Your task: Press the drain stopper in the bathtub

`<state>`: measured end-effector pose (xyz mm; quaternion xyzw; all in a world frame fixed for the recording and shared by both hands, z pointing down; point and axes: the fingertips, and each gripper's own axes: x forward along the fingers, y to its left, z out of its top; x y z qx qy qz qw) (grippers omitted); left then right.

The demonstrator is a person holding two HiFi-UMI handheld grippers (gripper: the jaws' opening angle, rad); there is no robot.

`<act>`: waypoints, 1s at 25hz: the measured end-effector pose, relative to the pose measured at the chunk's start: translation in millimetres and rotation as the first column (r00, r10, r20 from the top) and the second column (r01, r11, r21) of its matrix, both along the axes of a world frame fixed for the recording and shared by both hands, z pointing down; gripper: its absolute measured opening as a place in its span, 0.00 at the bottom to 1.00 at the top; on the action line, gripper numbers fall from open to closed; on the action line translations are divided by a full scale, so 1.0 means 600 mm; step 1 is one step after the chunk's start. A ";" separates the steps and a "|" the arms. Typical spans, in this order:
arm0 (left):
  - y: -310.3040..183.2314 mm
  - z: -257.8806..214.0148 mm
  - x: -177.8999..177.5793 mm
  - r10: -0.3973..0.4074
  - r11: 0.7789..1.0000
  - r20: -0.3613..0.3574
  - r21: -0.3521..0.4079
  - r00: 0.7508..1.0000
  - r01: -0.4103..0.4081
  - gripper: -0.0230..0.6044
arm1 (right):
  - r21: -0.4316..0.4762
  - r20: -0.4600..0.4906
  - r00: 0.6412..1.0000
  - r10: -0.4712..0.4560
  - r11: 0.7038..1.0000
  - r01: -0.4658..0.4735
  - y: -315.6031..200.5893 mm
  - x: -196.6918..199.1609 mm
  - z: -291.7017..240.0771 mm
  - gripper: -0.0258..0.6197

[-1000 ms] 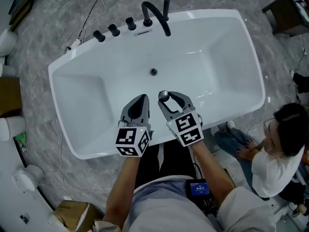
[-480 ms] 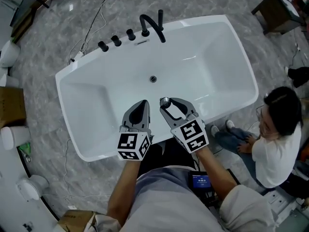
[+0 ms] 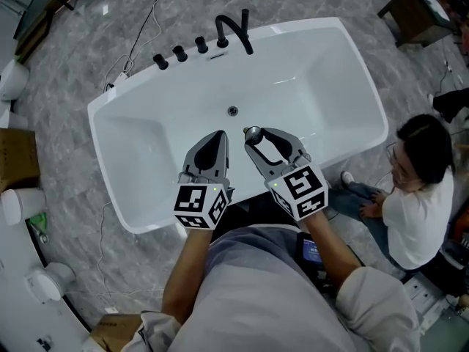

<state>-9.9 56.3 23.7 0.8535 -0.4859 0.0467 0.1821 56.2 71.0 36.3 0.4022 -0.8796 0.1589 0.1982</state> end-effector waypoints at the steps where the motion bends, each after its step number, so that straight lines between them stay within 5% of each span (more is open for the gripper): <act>1: 0.001 -0.009 -0.002 0.002 1.000 -0.003 0.007 1.000 -0.002 0.04 | 0.007 0.008 1.000 0.001 1.000 -0.001 0.001 -0.002 -0.012 0.33; 25: 0.047 -0.092 -0.012 0.018 0.996 -0.042 0.084 0.999 -0.015 0.04 | 0.115 0.084 0.996 0.042 0.992 -0.052 0.042 0.007 -0.140 0.33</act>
